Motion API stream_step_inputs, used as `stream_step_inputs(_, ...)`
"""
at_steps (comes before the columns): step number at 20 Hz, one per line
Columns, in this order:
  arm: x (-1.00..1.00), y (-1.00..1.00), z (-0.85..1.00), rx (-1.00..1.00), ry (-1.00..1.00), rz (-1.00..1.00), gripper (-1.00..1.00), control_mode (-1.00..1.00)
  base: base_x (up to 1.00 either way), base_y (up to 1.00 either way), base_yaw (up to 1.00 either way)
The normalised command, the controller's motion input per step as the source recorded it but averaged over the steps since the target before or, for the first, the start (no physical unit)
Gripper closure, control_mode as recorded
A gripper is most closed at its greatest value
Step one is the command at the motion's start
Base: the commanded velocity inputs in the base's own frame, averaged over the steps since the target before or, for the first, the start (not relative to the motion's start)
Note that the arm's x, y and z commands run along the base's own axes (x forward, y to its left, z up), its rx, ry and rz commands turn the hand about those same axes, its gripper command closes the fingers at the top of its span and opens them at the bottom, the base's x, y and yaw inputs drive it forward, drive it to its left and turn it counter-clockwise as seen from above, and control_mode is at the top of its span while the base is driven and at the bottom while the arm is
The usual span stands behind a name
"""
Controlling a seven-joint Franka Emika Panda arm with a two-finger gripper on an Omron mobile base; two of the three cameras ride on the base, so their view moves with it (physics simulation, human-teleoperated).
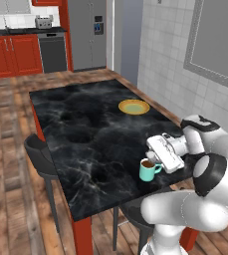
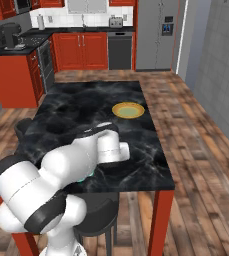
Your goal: Pick up the marshmallow and place it in the cup of hot chocolate on the dining counter.
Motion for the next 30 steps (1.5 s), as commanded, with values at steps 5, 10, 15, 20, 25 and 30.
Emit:
stream_step_inputs(5, 0.11, -0.02, -0.08, 0.00, 0.06, 0.00, 1.00, -1.00, 0.00, 0.00, 0.00)
stream_step_inputs(10, 0.23, 0.00, -0.06, 0.00, 0.06, 0.00, 1.00, -1.00, 0.00, 0.00, 0.00)
stream_step_inputs(15, 0.21, -0.01, -0.15, 0.00, 0.07, 0.00, 1.00, -1.00, 0.00, 0.00, 0.00)
stream_step_inputs(20, 0.04, -0.11, -0.19, 0.00, 0.02, 0.00, 1.00, -1.00, 0.00, 0.00, 0.00)
stream_step_inputs(25, 0.06, -0.08, -0.08, 0.00, 0.00, 0.00, 1.00, -1.00, 0.00, 0.00, 0.00)
stream_step_inputs(30, 0.13, 0.00, -0.06, 0.00, 0.00, 0.00, 1.00, -1.00, 0.00, 0.00, 0.00)
